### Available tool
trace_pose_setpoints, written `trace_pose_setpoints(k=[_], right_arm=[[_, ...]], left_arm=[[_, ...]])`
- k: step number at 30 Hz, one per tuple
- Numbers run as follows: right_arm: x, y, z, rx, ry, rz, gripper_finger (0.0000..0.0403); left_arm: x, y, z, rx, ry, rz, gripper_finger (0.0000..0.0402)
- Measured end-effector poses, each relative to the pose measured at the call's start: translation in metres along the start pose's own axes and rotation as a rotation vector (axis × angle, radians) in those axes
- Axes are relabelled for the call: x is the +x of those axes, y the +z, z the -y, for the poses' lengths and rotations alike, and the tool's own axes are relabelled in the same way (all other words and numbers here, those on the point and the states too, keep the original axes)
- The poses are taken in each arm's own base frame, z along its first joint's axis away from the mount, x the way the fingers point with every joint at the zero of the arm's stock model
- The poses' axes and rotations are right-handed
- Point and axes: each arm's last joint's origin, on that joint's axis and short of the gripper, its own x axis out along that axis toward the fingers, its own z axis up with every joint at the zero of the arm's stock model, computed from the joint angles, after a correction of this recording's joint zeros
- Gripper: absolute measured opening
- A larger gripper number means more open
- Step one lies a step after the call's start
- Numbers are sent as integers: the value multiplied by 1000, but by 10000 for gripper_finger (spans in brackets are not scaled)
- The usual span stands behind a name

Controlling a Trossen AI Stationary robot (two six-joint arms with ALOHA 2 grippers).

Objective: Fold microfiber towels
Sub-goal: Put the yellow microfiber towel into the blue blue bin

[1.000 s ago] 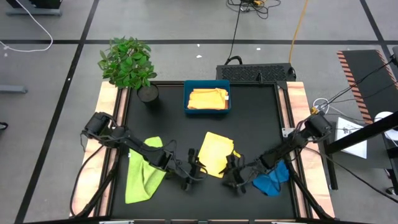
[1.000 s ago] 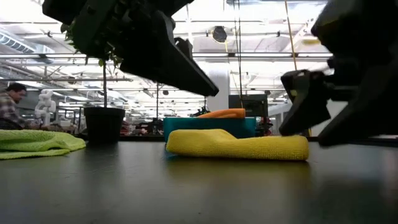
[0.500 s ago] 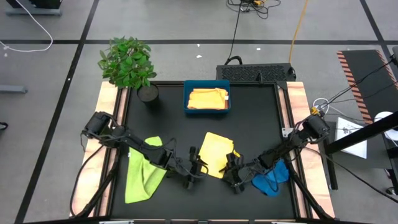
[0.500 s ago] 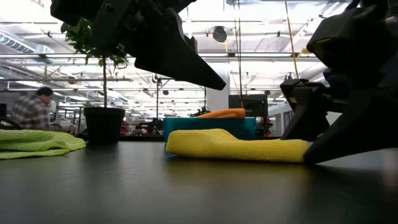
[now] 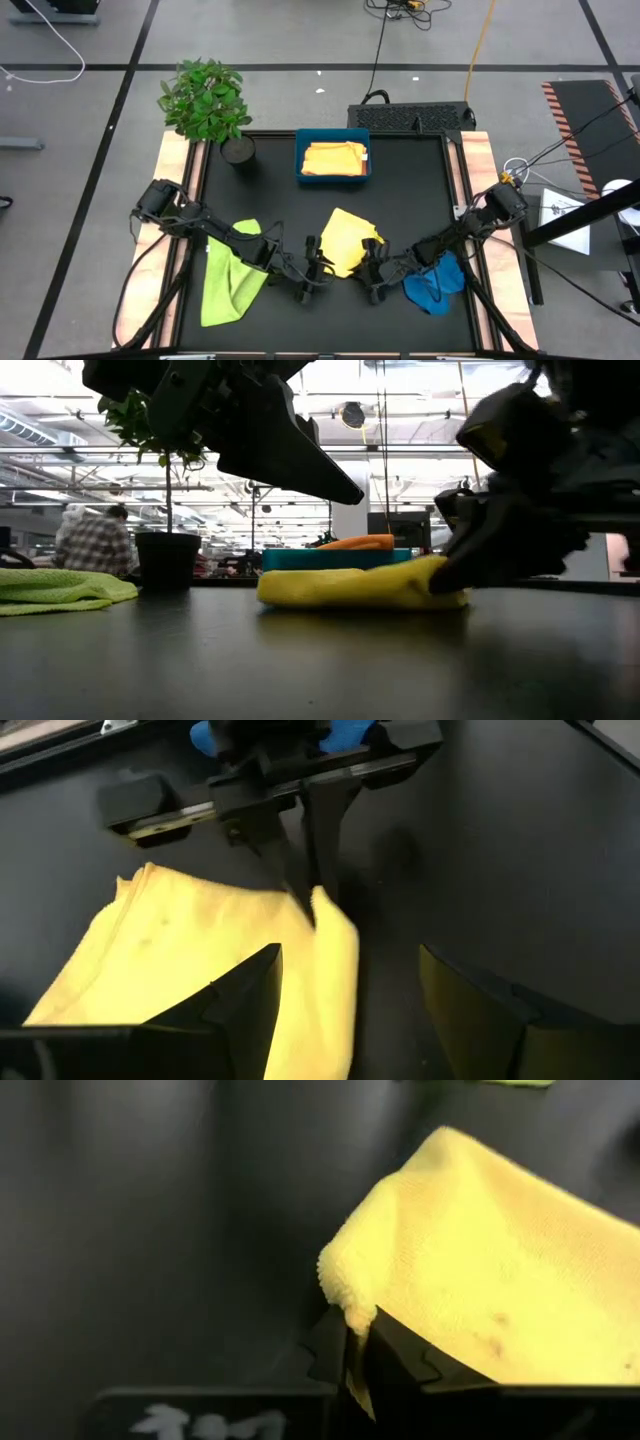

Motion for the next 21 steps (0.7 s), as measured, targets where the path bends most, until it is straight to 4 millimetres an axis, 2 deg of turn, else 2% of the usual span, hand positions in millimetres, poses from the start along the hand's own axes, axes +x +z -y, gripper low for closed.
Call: trace_pose_setpoints(k=[12, 18, 21], right_arm=[[-1, 15, 21, 127, -22, 69, 7], [0, 19, 32, 185, -2, 85, 8], [1, 19, 35, 199, -8, 78, 8]], left_arm=[[-1, 0, 2, 106, 92, -10, 237], [19, -15, 3, 145, 153, -26, 237], [25, -20, 3, 165, 236, -37, 237]])
